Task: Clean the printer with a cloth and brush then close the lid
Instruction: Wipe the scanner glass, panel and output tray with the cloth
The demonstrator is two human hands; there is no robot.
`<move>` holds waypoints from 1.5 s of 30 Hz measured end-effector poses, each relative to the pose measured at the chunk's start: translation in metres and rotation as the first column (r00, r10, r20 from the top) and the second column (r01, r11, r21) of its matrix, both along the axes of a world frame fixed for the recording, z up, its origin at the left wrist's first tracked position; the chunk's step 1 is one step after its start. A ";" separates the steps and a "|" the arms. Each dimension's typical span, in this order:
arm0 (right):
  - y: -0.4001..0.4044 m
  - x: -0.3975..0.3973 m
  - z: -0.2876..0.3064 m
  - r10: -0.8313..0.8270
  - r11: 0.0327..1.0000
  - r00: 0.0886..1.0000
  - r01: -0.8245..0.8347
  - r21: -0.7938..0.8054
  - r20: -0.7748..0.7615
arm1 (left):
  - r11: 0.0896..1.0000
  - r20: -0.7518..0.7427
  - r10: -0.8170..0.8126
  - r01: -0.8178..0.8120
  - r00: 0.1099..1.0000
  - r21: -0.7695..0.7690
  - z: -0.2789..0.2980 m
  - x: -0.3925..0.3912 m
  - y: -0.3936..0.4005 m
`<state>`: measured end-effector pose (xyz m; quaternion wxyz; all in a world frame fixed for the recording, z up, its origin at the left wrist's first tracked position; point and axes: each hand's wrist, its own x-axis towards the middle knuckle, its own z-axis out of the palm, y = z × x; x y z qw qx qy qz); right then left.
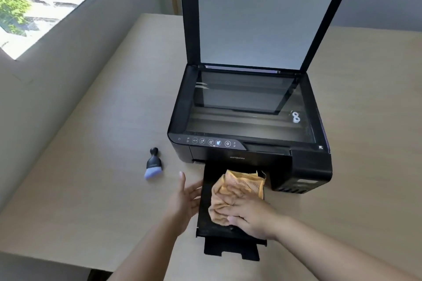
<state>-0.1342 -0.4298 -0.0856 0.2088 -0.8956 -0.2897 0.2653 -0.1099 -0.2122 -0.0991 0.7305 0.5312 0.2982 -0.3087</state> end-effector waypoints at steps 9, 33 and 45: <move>0.058 0.032 -0.003 -0.099 0.992 0.990 0.107 -0.072 0.103 | 0.990 0.002 0.134 -0.134 0.991 -0.050 -0.006 -0.006 -0.006; 0.027 0.054 -0.002 -0.109 0.983 0.985 0.127 -0.136 0.131 | 0.995 0.036 0.096 -0.096 0.995 -0.015 -0.008 -0.014 -0.004; -0.032 -0.107 -0.022 -0.513 0.831 0.844 0.534 0.157 -0.157 | 0.976 0.116 -0.159 0.139 0.980 0.167 0.004 -0.016 -0.004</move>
